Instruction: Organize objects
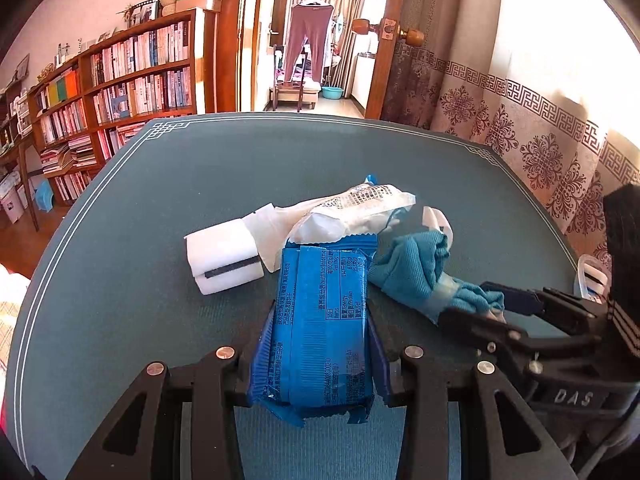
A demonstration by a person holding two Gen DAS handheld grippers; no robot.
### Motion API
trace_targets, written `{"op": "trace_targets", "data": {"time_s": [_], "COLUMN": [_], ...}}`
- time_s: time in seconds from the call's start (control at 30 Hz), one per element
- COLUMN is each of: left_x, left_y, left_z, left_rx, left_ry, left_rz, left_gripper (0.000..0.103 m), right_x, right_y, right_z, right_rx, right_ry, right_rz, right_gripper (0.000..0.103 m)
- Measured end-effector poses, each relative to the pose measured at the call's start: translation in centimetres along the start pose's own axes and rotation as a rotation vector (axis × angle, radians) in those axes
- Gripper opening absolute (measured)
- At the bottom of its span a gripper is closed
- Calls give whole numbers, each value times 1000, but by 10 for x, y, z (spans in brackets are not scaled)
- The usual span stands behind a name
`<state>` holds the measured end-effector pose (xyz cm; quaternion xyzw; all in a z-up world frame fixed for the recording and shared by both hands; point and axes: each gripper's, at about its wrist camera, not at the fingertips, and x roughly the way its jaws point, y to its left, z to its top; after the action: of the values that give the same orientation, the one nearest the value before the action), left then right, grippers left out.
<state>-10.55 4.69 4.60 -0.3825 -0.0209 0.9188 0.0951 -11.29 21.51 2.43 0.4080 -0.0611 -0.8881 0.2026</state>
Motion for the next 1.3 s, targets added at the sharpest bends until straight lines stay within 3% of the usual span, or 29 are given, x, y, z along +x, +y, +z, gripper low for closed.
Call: {"op": "trace_targets", "data": {"time_s": [0.17,0.43,0.5,0.67,1.3], "left_x": [-1,0,0,0,-10], "left_y": [7,7,7,6,-16], "left_z": [1,0,0,0,-6], "left_rx": [-21,-24,-26,-23,48], "left_ry": [0,2,2,3,-16], "left_rz": [12,22,19,17,-23], "left_gripper": [44,43,43,43,43], "right_x": [7,26,25,19,-37], "right_y": [18,28,31,39,18], "right_z": [-1,-1,-4,-13,-50], "right_rx": [-84,-94,-107,-111,53], "right_ry": [-2,4,-3,-18,-71], "right_rz": [-53,-75,-87,-97,-155], "right_gripper": [72,70,55,50,44]}}
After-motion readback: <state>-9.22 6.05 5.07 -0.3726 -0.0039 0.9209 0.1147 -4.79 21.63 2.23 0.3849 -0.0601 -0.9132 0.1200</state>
